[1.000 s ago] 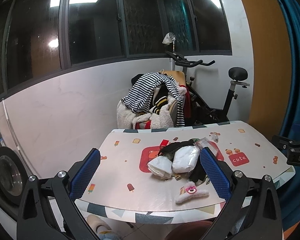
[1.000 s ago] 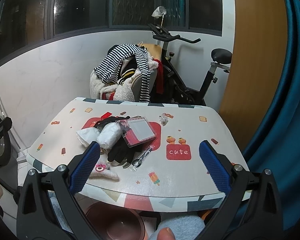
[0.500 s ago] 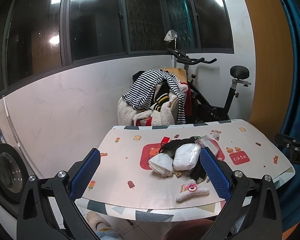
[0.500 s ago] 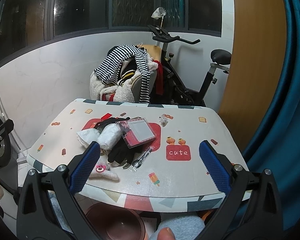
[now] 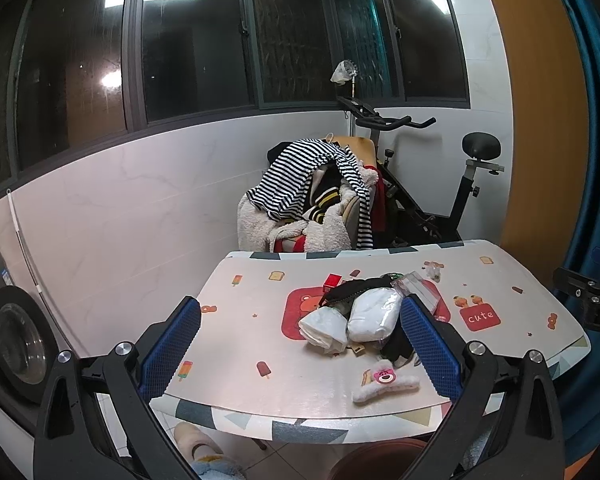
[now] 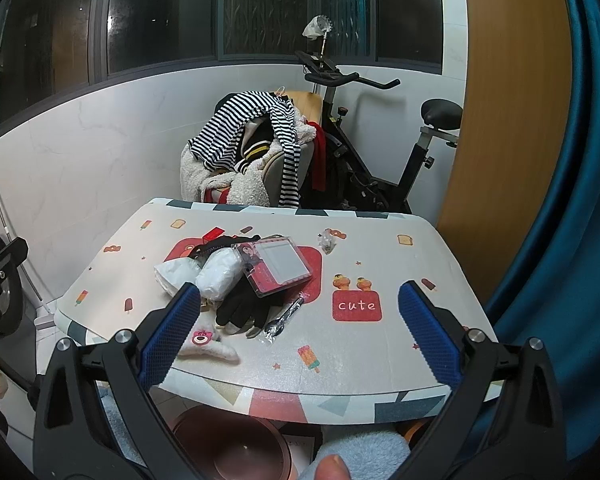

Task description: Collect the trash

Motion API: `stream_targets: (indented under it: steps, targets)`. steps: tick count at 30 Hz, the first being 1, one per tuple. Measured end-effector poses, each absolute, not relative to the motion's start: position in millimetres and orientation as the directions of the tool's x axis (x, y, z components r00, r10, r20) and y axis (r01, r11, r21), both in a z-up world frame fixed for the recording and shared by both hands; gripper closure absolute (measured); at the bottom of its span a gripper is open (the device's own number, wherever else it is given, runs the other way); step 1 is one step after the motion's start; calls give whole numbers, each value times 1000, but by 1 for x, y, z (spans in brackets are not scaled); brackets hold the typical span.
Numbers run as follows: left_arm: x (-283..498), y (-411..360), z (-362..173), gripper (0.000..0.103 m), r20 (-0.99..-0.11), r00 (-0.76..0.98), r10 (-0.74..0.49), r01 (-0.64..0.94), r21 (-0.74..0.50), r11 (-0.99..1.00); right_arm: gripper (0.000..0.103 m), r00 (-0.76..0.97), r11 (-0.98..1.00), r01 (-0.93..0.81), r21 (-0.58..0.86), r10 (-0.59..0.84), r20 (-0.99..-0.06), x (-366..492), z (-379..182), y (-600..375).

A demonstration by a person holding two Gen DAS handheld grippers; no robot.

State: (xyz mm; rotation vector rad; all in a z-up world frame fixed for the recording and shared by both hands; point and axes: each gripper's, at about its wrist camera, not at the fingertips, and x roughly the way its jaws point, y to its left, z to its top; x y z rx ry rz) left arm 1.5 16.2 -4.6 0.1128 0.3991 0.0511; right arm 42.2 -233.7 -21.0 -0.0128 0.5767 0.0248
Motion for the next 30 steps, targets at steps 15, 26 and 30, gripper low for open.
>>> stream_targets:
  steps: [15,26,30]
  targets:
    - [3,14,-6,5,-404,913,64,-21,112,993,6,837,1000,-12,9,15,-547,42,-24,-238]
    - [28,8,-32,5,-421,893,162,-68,229,971,6,814,999,-5,49,32,-580,60,-51,-244]
    - [47,18,-51,5,-451,876,169,-67,233,970,6,803,996,-17,84,63,-592,73,-70,-251]
